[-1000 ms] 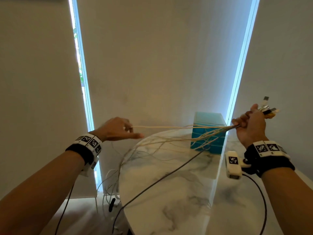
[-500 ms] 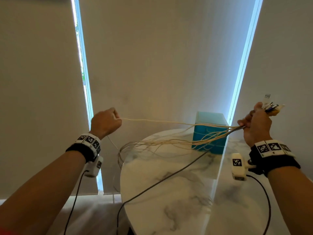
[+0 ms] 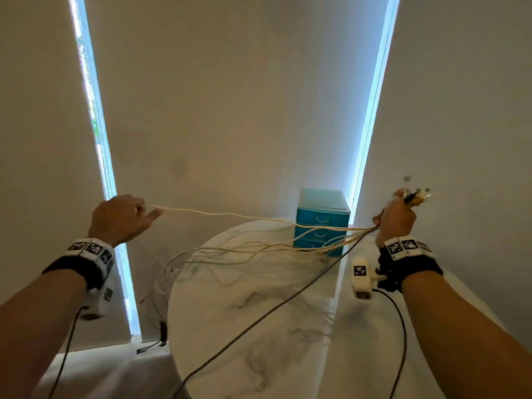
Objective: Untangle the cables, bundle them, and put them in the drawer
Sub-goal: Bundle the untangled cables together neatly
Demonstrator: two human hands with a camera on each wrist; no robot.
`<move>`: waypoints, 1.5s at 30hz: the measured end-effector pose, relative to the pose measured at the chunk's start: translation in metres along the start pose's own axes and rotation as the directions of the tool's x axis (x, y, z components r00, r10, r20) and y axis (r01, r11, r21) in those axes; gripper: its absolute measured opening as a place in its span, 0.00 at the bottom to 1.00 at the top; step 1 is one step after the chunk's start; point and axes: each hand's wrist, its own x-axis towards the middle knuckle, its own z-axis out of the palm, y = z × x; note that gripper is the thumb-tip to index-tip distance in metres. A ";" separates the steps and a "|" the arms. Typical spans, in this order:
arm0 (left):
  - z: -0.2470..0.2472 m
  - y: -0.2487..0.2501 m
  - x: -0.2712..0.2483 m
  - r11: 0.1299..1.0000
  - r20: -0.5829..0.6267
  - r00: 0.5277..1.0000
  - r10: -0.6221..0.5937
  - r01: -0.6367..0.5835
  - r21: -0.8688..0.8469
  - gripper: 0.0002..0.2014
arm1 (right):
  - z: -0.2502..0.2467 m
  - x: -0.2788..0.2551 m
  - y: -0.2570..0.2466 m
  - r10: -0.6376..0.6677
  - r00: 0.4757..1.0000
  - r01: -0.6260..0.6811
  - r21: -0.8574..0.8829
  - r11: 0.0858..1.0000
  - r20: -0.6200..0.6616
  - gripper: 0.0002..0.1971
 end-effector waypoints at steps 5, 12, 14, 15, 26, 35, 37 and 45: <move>-0.017 0.029 0.030 0.706 0.214 0.961 -0.176 0.275 -0.653 0.18 | 0.008 -0.005 0.014 0.020 1.000 -0.019 -0.032 0.999 0.018 0.19; -0.009 -0.017 0.013 0.914 0.291 0.957 0.005 -0.122 0.387 0.10 | -0.010 0.003 0.004 -0.001 1.000 0.001 -0.013 1.000 -0.014 0.17; -0.003 -0.034 0.010 0.956 0.326 0.944 -0.053 -0.047 0.290 0.07 | -0.013 -0.001 0.001 -0.022 1.000 0.022 -0.010 1.000 -0.007 0.18; 0.006 -0.044 0.008 0.967 0.371 0.926 -0.069 -0.030 0.255 0.04 | -0.013 -0.004 0.001 -0.023 1.000 0.023 -0.011 1.000 -0.001 0.17; 0.002 0.064 0.005 0.938 0.634 0.728 0.259 -0.033 -0.346 0.18 | 0.015 -0.025 0.007 -0.041 0.961 0.002 0.141 0.990 0.273 0.18; -0.060 0.304 -0.057 0.758 0.421 0.661 0.620 -0.367 -0.540 0.82 | 0.040 -0.069 -0.012 -0.071 0.839 -0.071 0.240 0.968 0.539 0.25; -0.037 0.307 -0.058 0.790 0.427 0.673 0.604 -0.435 -0.432 0.85 | 0.034 -0.071 -0.020 -0.064 0.803 -0.098 0.237 0.967 0.593 0.26; 0.001 0.163 0.013 0.958 0.546 0.806 0.230 -0.286 0.018 0.37 | 0.004 -0.059 -0.037 0.010 0.684 -0.225 0.198 0.954 0.730 0.29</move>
